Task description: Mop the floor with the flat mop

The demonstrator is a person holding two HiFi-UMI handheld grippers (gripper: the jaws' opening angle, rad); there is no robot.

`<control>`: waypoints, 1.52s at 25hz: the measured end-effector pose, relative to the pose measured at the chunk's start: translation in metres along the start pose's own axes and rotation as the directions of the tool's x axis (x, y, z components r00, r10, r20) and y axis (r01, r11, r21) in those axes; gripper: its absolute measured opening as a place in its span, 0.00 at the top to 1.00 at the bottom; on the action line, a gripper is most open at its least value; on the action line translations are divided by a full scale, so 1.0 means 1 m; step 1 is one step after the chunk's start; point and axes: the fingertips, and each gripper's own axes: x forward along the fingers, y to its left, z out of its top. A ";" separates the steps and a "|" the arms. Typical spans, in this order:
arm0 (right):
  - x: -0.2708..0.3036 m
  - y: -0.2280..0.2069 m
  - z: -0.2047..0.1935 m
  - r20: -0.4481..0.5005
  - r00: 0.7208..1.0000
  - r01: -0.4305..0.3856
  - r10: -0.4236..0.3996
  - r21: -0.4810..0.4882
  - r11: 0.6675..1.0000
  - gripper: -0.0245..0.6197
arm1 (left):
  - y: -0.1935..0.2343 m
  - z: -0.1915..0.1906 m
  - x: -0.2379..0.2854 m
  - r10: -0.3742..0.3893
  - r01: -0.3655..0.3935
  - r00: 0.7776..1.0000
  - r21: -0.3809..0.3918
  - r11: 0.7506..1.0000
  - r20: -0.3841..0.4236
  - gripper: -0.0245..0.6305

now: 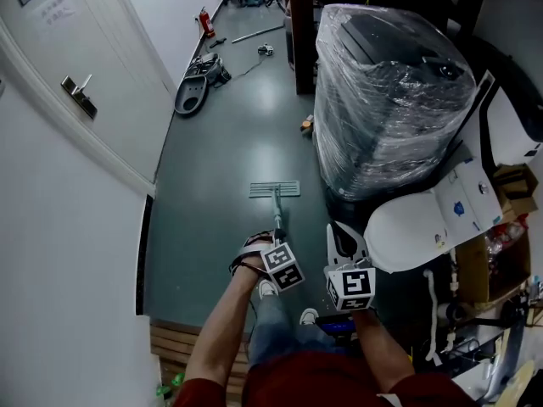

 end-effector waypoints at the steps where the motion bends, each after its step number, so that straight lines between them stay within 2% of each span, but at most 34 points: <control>1: 0.004 0.001 0.000 -0.002 1.000 -0.002 0.002 0.001 1.000 0.93 | 0.005 -0.001 0.002 0.001 -0.001 1.000 -0.001 1.000 0.002 0.74; 12: 0.089 0.016 0.018 0.009 1.000 -0.018 0.018 -0.016 1.000 0.93 | 0.076 -0.015 0.025 0.000 0.000 1.000 0.016 1.000 0.021 0.74; 20: 0.149 0.028 0.025 -0.011 1.000 -0.023 0.022 -0.041 0.999 0.93 | 0.136 -0.023 0.038 -0.003 0.003 0.999 -0.003 1.000 0.035 0.75; 26: 0.191 0.032 0.036 -0.014 1.000 -0.002 0.001 -0.047 0.999 0.93 | 0.178 -0.033 0.055 -0.002 0.002 0.999 0.007 1.000 0.047 0.75; 34: 0.261 0.032 0.052 -0.023 0.999 0.045 -0.046 -0.046 0.998 0.93 | 0.254 -0.041 0.073 -0.014 0.013 0.997 0.011 1.000 0.073 0.75; 38: 0.297 0.036 0.063 -0.013 0.997 0.072 -0.072 -0.044 0.996 0.93 | 0.287 -0.053 0.083 -0.021 0.019 0.997 0.036 0.999 0.074 0.75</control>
